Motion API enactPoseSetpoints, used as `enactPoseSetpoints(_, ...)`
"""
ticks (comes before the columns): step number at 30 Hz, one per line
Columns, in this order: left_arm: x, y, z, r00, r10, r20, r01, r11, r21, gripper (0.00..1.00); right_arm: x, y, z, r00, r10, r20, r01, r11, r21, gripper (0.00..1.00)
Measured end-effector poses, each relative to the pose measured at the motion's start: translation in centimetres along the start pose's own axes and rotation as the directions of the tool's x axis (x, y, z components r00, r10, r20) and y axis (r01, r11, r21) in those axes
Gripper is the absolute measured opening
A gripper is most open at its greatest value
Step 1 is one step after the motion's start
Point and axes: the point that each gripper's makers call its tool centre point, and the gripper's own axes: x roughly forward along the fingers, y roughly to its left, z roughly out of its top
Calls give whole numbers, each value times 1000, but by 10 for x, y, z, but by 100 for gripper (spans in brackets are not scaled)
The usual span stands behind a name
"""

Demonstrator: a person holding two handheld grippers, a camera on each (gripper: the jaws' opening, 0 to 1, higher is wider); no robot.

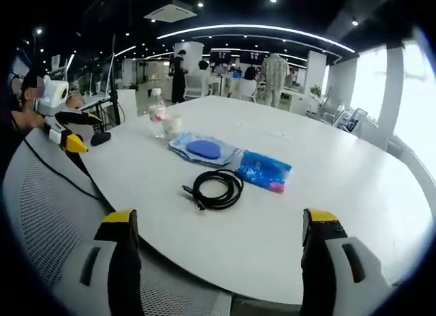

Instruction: Arrange the tabletop items into an orderly group along one side of the table until the central work area is clear of visible clutter.

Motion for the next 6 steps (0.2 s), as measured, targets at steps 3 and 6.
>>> enactPoseSetpoints(3,0,1,0,1000,2,-1,-2,1000,2,94,0,-1,0,1000,-4,4,4,1000,1,100)
enactPoseSetpoints(6,0,1,0,1000,5,2,-5,1000,3,95,0,-1,0,1000,-6,4,6,1000,6,100)
